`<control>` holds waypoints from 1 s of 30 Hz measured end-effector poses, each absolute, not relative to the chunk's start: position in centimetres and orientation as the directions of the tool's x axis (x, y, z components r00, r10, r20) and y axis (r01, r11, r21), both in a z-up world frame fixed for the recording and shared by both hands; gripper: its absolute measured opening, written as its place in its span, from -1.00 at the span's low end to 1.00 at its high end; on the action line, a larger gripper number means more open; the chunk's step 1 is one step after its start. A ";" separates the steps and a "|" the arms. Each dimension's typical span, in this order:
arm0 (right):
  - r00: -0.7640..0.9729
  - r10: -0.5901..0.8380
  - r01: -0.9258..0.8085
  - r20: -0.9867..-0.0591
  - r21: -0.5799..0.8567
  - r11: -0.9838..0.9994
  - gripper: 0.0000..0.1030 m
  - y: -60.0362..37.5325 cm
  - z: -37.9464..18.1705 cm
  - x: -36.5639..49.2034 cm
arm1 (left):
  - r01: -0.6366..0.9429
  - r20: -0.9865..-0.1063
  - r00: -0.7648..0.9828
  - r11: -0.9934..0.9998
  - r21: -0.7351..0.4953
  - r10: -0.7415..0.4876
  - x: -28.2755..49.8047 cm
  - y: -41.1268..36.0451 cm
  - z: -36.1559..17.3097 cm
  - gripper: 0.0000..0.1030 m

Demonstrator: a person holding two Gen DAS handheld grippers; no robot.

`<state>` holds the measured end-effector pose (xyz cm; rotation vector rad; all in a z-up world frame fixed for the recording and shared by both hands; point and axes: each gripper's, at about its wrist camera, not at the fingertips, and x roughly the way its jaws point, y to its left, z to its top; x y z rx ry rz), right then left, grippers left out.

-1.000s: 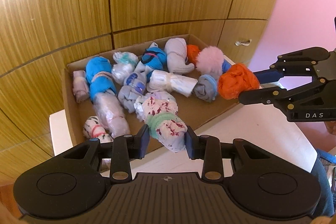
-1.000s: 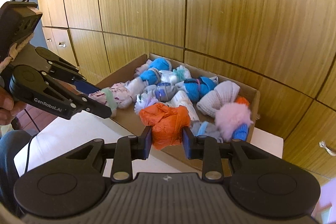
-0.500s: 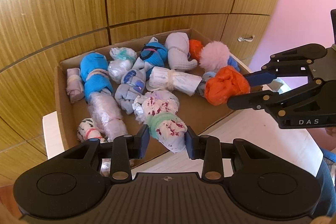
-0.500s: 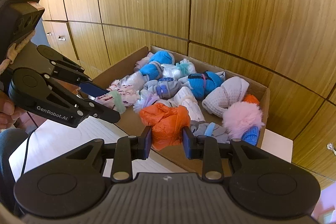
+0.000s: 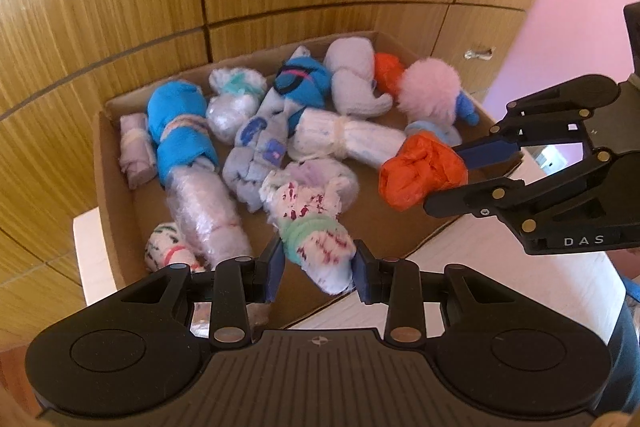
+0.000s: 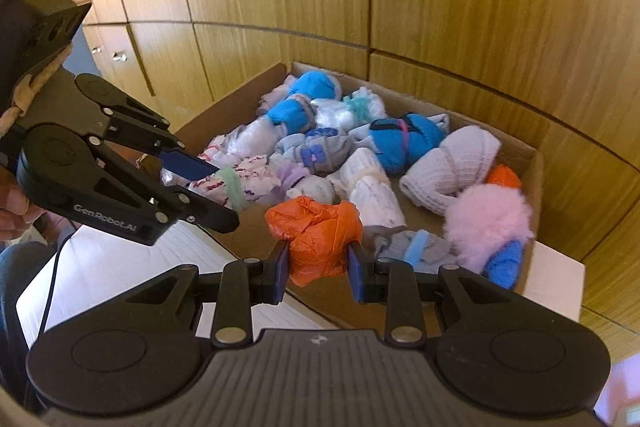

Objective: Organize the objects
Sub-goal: 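Carry both held socks over the tray and lower them in, then open both grippers to release the socks and withdraw from the tray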

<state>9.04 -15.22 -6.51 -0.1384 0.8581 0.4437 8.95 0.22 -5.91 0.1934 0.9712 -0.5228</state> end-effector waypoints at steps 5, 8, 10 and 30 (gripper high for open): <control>0.527 0.321 -0.465 -0.787 0.050 0.884 -0.47 -13.7 -7.6 10.6 | 0.477 -0.840 0.446 0.876 -0.069 -0.310 9.7 0.9 -6.8 -0.18; 0.509 0.324 -0.483 -0.797 0.047 0.874 -0.47 -12.6 -8.1 11.2 | 0.466 -0.839 0.450 0.882 -0.071 -0.305 9.9 1.3 -6.9 -0.18; 0.501 0.326 -0.495 -0.802 0.043 0.868 -0.47 -11.9 -8.3 11.5 | 0.469 -0.837 0.459 0.882 -0.055 -0.296 9.7 1.4 -6.8 -0.18; 0.491 0.300 -0.492 -0.818 0.024 0.870 -0.34 -11.4 -8.8 11.1 | 0.463 -0.796 0.523 0.886 -0.037 -0.306 7.6 2.2 -5.2 0.42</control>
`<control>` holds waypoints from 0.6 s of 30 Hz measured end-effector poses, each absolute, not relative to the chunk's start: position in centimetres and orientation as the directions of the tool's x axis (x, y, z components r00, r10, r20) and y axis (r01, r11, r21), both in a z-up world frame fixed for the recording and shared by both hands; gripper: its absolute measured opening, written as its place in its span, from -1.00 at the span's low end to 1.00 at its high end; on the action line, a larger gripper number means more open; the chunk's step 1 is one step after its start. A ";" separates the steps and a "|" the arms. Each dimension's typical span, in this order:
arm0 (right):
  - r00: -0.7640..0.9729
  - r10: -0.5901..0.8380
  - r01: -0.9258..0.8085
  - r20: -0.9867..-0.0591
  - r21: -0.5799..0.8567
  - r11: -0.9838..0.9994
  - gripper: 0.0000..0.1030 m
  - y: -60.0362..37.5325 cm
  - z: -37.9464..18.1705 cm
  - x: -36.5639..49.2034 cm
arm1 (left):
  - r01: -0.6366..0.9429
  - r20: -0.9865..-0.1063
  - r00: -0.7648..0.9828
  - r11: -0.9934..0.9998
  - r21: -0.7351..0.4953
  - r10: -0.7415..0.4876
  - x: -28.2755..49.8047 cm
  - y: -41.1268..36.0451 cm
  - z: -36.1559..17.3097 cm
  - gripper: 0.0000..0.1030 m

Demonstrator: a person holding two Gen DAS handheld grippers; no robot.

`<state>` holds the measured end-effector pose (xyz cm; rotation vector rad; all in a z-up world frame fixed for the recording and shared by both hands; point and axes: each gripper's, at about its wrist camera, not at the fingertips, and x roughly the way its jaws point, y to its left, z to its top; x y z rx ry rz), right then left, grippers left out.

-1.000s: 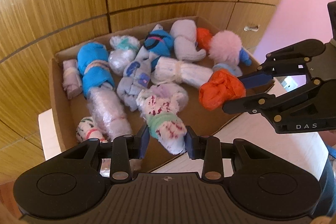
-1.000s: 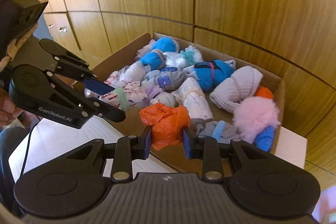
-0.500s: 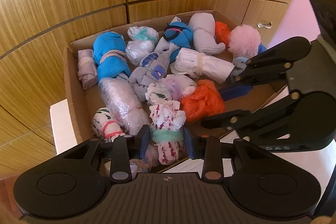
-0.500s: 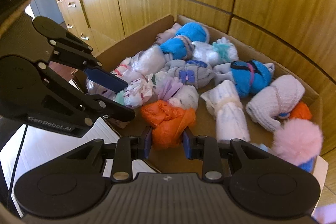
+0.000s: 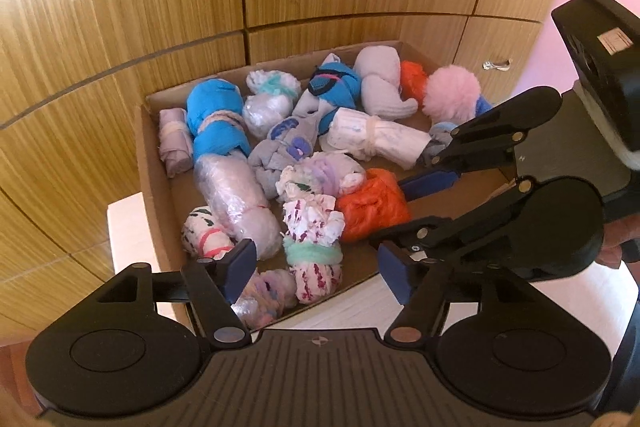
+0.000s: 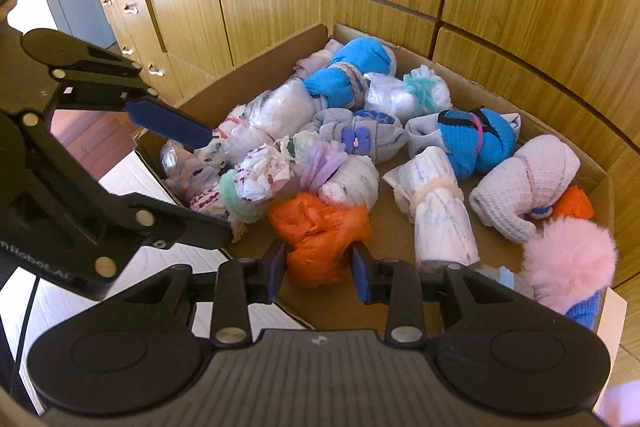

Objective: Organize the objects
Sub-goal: 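Open both grippers to release the socks and withdraw from the tray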

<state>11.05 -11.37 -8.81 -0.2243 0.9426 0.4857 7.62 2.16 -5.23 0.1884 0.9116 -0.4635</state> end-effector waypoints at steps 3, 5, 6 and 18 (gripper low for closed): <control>0.501 0.299 -0.486 -0.812 0.022 0.874 -0.30 -11.6 -8.3 10.3 | 0.458 -0.792 0.528 0.888 -0.039 -0.307 7.1 2.3 -4.9 0.42; 0.508 0.296 -0.482 -0.809 0.017 0.876 -0.27 -11.7 -7.9 9.9 | 0.455 -0.789 0.532 0.890 -0.040 -0.308 6.8 2.3 -4.8 0.43; 0.511 0.294 -0.481 -0.808 0.015 0.877 -0.26 -11.8 -7.8 9.7 | 0.455 -0.788 0.533 0.889 -0.040 -0.308 6.6 2.3 -4.7 0.43; 0.582 0.302 -0.461 -0.755 -0.001 0.887 -0.11 -11.6 -4.0 6.4 | 0.444 -0.765 0.566 0.895 -0.032 -0.308 3.6 3.2 -3.1 0.46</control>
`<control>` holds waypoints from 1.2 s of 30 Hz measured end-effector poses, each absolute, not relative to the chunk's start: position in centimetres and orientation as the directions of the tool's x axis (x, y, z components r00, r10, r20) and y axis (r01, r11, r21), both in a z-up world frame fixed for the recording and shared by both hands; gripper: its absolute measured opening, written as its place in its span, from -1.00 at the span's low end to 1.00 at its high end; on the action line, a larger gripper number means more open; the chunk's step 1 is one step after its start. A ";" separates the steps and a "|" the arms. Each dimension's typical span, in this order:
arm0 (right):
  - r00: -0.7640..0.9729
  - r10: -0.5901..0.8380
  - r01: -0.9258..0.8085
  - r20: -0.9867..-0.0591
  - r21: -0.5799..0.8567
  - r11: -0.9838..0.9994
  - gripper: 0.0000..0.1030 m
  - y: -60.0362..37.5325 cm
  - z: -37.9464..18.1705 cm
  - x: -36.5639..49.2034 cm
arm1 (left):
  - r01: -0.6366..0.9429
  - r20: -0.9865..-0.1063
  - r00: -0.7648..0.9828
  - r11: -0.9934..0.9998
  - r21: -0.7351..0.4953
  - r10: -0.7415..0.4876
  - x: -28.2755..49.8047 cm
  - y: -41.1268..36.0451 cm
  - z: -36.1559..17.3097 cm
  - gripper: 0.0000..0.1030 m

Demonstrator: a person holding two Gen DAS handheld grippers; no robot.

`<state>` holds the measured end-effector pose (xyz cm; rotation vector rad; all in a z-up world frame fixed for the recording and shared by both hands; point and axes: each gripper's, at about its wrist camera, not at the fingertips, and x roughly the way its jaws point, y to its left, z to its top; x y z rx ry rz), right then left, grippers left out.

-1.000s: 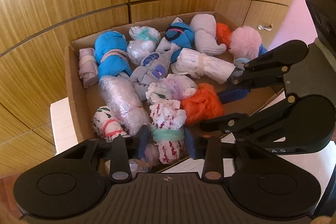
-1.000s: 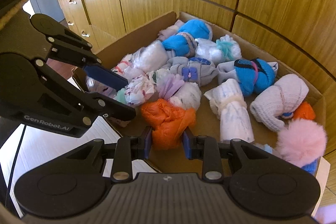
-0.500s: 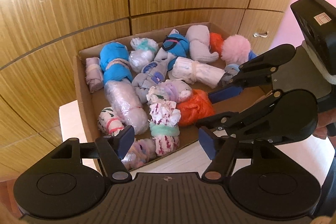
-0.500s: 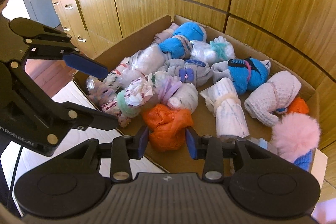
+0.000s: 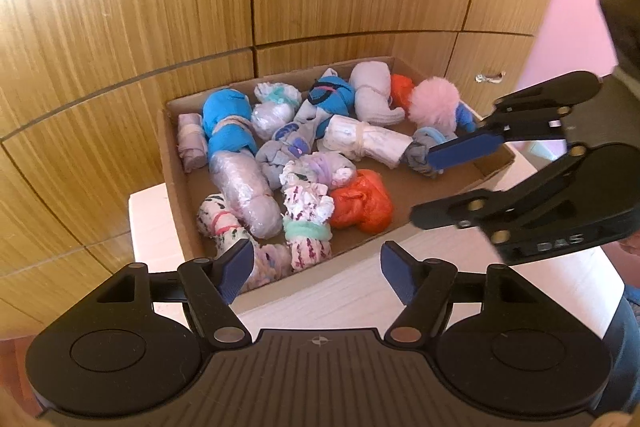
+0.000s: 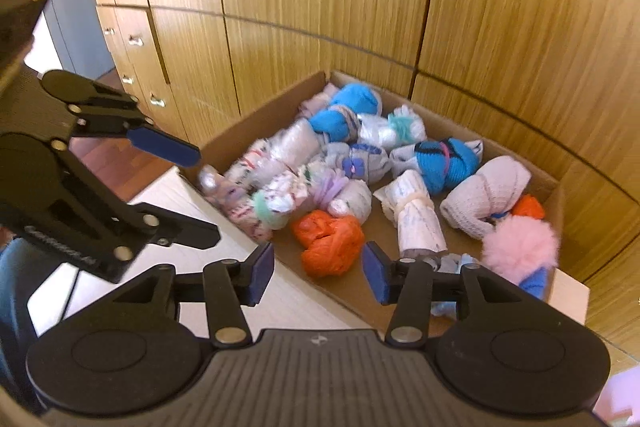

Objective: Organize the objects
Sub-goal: 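Open both grippers to release the socks and withdraw from the tray, then move both grippers toward the last two socks on the table, then grasp the teal-band white sock with the left gripper while the right grasps the pink-band white sock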

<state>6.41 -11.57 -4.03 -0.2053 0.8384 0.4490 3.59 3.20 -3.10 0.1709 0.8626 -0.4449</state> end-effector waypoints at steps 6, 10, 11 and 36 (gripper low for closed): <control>0.643 0.343 -0.457 -0.685 0.016 0.889 0.05 -11.9 -1.3 0.1 | 0.458 -0.739 0.598 0.889 -0.003 -0.310 0.1 3.4 -1.9 0.52; 0.637 0.364 -0.469 -0.680 0.034 0.883 0.21 -12.7 -2.2 -4.7 | 0.506 -0.732 0.588 0.863 0.000 -0.345 -3.5 3.1 -2.1 0.56; 0.625 0.366 -0.468 -0.689 0.044 0.883 0.21 -12.9 -2.7 -5.8 | 0.519 -0.732 0.582 0.855 0.000 -0.354 -4.5 3.0 -2.3 0.56; 0.573 0.349 -0.486 -0.742 0.036 0.873 -0.14 -14.2 -9.8 -9.8 | 0.692 -0.793 0.424 0.722 -0.028 -0.437 -9.3 -2.6 -9.5 -0.09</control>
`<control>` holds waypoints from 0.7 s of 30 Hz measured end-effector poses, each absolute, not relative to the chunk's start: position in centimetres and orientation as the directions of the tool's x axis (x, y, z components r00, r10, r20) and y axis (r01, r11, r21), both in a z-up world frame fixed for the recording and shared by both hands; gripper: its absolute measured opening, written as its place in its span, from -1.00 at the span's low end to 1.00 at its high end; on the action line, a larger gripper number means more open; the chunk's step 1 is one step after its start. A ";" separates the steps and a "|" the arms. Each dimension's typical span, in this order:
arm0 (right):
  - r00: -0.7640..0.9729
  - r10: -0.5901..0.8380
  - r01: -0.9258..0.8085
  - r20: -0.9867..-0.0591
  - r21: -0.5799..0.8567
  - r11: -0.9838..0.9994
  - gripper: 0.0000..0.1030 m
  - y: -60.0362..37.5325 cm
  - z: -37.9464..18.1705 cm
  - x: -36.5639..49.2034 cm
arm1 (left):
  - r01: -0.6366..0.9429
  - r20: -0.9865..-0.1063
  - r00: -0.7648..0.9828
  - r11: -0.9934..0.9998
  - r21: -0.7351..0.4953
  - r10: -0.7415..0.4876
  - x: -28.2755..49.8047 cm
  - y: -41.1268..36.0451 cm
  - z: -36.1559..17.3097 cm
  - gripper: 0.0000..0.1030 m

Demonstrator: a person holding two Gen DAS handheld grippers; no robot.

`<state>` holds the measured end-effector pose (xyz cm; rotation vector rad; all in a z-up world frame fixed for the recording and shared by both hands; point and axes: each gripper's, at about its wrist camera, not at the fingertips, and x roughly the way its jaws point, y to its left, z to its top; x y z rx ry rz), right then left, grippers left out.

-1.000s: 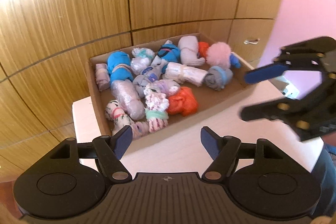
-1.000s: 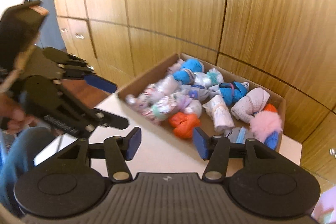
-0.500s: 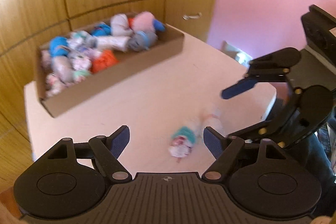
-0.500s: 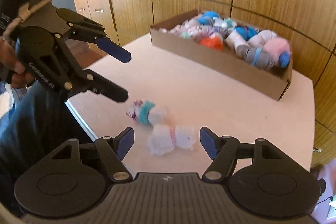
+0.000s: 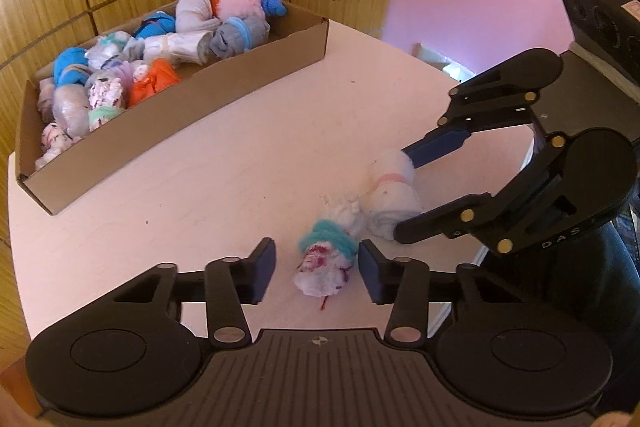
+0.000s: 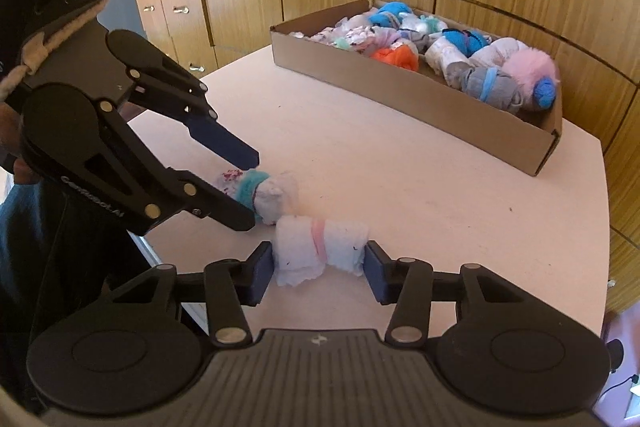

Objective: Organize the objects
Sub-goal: 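Grasp the teal-band white sock with the left gripper while the right grasps the pink-band white sock, then carry both held socks into the tray and lower them in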

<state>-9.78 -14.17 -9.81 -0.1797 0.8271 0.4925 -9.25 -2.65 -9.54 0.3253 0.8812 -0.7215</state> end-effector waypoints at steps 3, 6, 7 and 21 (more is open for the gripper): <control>0.585 0.353 -0.477 -0.730 0.042 0.878 -0.15 -14.7 -9.0 -9.6 | 0.692 -0.790 0.424 0.721 -0.033 -0.442 -9.0 -2.7 -9.2 -0.30; 0.602 0.349 -0.462 -0.718 0.043 0.886 -0.15 -15.6 -7.8 -8.8 | 0.683 -0.776 0.440 0.729 -0.037 -0.452 -8.2 -3.0 -8.2 -0.33; 0.610 0.344 -0.455 -0.714 0.040 0.890 -0.15 -15.8 -7.3 -8.4 | 0.676 -0.770 0.446 0.736 -0.044 -0.456 -7.7 -3.0 -7.7 -0.33; 0.632 0.306 -0.322 -0.712 0.118 0.939 -0.15 -19.5 -3.8 3.9 | 0.571 -0.766 0.479 0.815 -0.099 -0.429 5.3 -5.5 -4.0 -0.33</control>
